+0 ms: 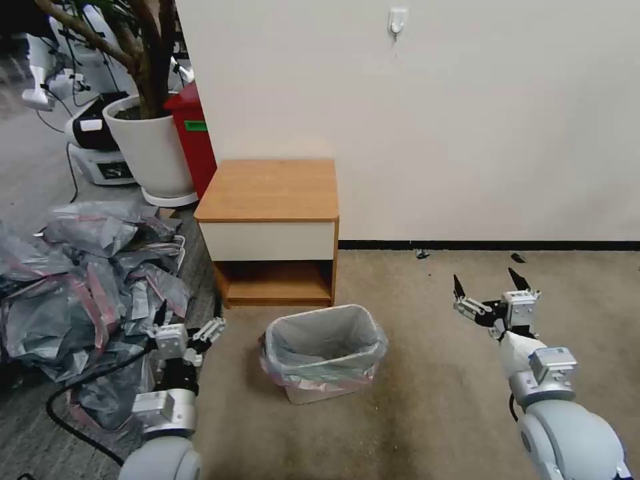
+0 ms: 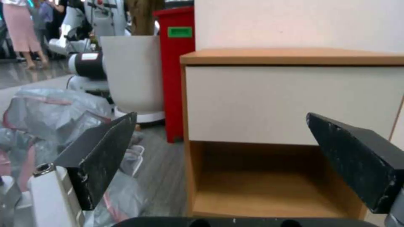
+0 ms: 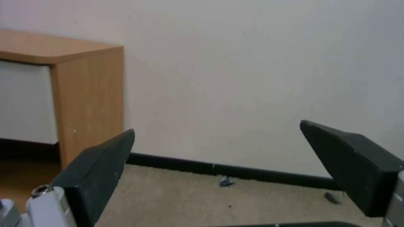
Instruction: Pick up the garbage bag from the table and place it over the trash can.
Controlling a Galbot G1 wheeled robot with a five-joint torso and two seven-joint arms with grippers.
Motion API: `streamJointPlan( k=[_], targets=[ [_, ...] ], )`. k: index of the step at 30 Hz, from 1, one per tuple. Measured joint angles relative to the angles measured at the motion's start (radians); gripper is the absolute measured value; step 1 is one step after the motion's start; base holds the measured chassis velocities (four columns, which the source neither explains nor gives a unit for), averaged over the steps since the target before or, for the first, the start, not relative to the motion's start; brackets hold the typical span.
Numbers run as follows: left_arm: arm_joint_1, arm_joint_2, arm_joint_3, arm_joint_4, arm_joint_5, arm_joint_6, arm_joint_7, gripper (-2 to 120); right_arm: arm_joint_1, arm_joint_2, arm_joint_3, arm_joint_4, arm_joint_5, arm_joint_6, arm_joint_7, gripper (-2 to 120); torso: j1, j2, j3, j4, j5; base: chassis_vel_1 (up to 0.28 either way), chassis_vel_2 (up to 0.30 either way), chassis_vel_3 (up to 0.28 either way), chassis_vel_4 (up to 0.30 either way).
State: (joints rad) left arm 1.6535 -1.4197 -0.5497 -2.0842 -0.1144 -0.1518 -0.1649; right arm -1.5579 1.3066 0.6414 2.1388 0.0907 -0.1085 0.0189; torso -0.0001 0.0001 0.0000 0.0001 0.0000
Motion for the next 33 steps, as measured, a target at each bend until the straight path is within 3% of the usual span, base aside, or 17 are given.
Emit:
streamJointPlan(
  k=[6,33],
  targets=[
    [0.006,-0.012,0.009,0.017,0.027,-0.02,0.003,100,-0.012,0.023,-0.048,-0.021,-0.014,0.003,0.008,100,0.0,0.0,0.0,0.0,0.0001,0.0,0.0,0.0,0.0],
    [0.006,-0.011,0.01,0.016,0.024,-0.017,0.0,100,-0.01,0.02,-0.052,-0.021,-0.012,0.005,0.012,100,0.0,0.0,0.0,-0.0001,0.0,0.0,0.0,0.0,0.0]
  ],
)
